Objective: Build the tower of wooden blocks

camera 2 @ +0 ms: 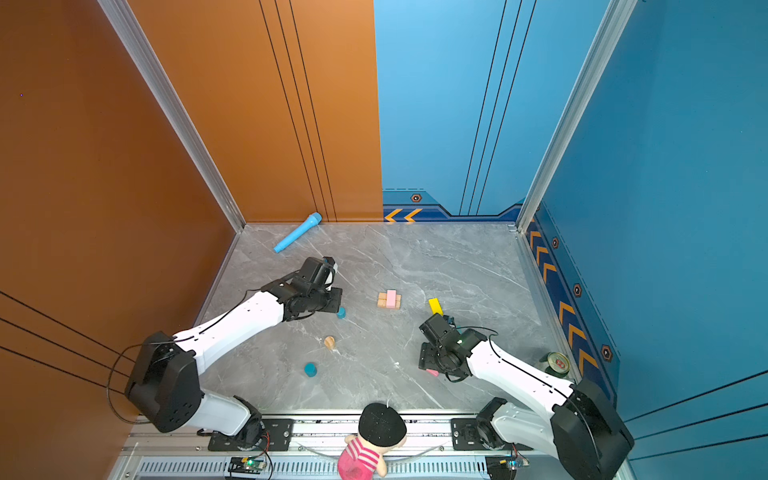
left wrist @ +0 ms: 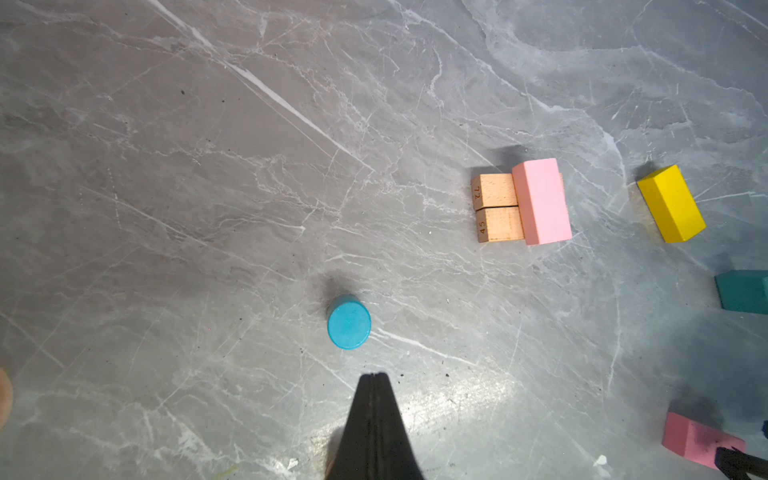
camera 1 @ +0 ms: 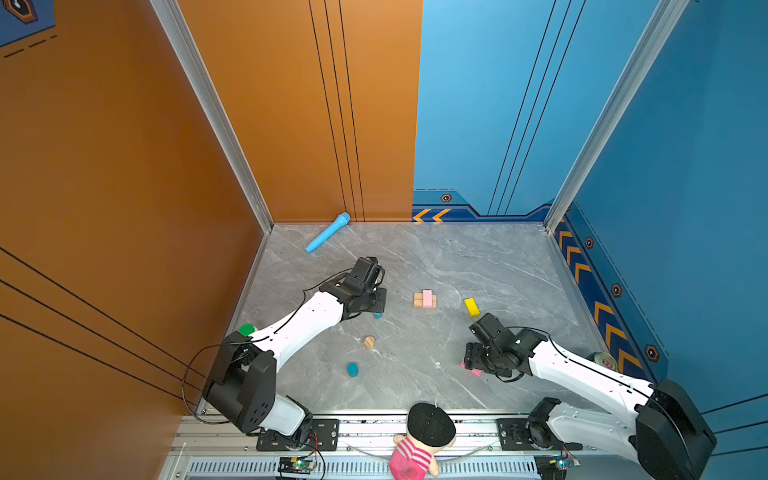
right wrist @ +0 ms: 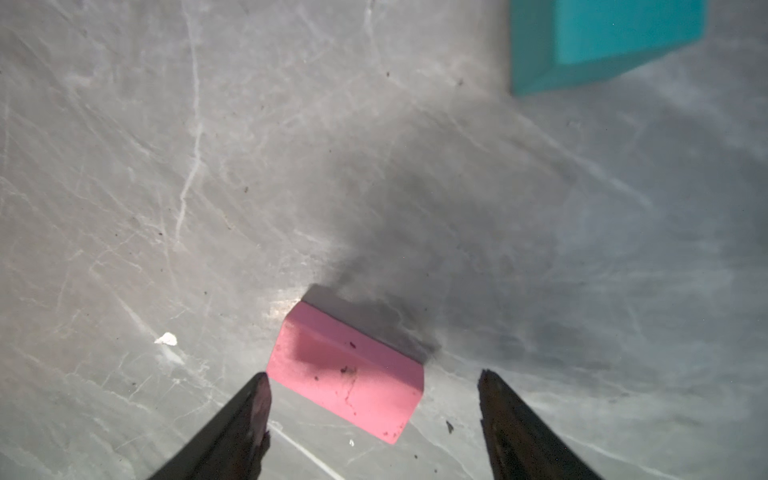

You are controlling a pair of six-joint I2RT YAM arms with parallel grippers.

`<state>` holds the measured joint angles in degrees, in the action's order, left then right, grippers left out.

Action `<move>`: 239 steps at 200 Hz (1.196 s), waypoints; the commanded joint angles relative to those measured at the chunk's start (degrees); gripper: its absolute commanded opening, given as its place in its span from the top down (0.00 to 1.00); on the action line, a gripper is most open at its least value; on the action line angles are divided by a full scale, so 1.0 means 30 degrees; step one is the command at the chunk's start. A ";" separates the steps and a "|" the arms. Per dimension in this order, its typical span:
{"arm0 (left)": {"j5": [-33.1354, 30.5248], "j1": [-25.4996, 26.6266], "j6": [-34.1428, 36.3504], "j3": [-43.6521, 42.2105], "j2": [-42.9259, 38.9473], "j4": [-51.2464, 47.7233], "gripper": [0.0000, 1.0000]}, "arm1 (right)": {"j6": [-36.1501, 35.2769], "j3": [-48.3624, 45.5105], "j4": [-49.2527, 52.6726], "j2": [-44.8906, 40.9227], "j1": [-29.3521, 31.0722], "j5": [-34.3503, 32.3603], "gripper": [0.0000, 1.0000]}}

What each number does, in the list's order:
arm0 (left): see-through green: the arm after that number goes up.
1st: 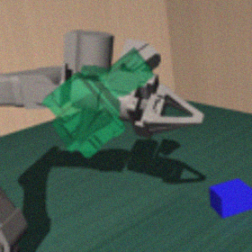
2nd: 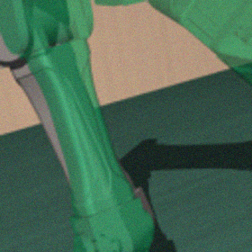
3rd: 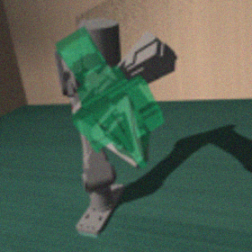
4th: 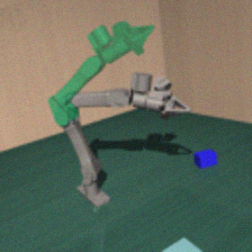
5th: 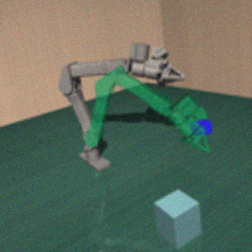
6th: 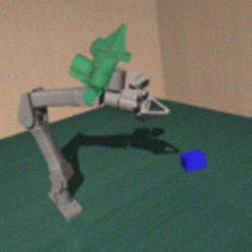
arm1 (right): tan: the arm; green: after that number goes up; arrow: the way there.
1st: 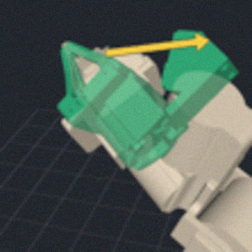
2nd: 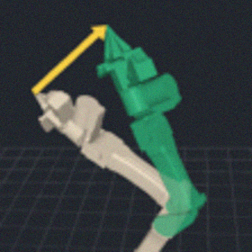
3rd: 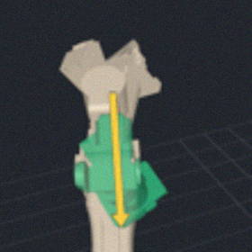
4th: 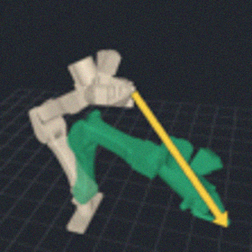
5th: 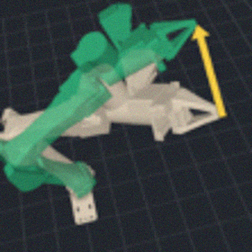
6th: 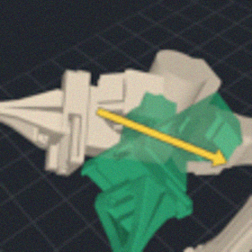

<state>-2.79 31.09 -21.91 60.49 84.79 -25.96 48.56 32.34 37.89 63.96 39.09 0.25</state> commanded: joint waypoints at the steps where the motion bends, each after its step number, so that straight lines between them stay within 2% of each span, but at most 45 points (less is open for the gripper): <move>1: -0.0153 0.0093 0.0331 0.0608 0.0325 -0.0460 1.00 | 0.0889 -0.0773 0.0520 -0.0573 0.0212 0.0441 0.17; 54: -0.0111 0.0124 0.0360 0.0718 0.0527 -0.0460 1.00 | 0.1642 -0.1631 -0.1482 -0.0476 0.0871 0.1030 0.27; 134: -0.0160 0.0074 0.0409 0.0608 0.0417 -0.0488 1.00 | 0.1083 -0.0095 -0.3438 0.2932 0.1280 0.1336 0.44; 213: -0.0159 0.0007 0.0404 0.0497 0.0343 -0.0489 1.00 | 0.0145 0.4754 -0.5138 0.9542 0.2380 0.2435 0.46; 239: -0.0144 0.0036 0.0369 0.0490 0.0140 -0.0489 1.00 | -0.0119 0.6608 -0.5191 1.1190 0.2906 0.2880 0.42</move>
<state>-2.79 31.09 -21.89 60.84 85.93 -26.41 49.74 49.80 21.93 92.42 46.28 5.93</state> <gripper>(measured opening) 0.044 0.564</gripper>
